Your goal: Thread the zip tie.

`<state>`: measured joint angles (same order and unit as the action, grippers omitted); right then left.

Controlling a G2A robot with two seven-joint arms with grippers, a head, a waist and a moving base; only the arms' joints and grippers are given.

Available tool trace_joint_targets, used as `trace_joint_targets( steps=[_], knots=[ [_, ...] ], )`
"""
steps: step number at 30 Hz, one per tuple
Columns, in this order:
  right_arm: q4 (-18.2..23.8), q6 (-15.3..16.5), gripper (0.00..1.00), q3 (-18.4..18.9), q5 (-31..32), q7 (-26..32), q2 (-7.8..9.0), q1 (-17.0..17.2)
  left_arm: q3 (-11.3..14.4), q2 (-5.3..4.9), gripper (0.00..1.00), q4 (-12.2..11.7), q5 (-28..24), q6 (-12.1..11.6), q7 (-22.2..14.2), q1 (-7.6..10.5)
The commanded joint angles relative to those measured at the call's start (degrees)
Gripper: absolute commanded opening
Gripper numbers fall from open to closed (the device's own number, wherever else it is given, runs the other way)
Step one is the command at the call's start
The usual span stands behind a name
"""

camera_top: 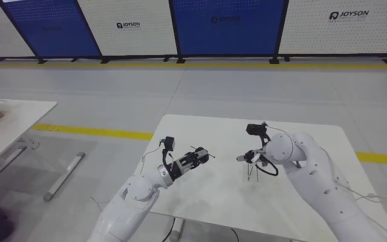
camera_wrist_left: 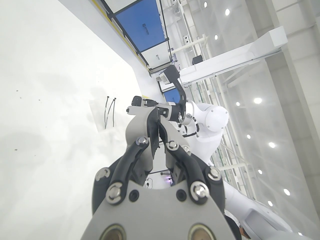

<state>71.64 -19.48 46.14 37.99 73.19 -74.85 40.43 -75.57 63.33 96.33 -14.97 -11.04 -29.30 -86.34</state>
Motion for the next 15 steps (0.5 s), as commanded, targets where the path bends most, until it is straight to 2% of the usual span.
trace_joint_targets(
  steps=[1,3,5,6,15],
  knots=[
    [-0.84,0.0,0.64,0.28,-0.16,0.09,-0.31,-0.01,0.0,0.0,0.0,0.0,0.0,0.0,0.0,0.0],
    [-1.71,0.0,0.69,0.72,-0.21,0.33,-0.59,0.13,0.0,0.0,0.0,0.0,0.0,0.0,0.0,0.0],
    [-2.02,0.0,0.65,1.1,-0.02,0.43,-0.77,0.39,0.0,0.0,0.0,0.0,0.0,0.0,0.0,0.0],
    [-2.23,0.0,0.57,1.36,0.15,0.69,-0.86,0.57,0.0,0.0,0.0,0.0,0.0,0.0,0.0,0.0],
    [-3.43,0.0,0.45,2.92,1.76,1.58,-1.67,1.95,0.0,0.0,0.0,0.0,0.0,0.0,0.0,0.0]
  ],
)
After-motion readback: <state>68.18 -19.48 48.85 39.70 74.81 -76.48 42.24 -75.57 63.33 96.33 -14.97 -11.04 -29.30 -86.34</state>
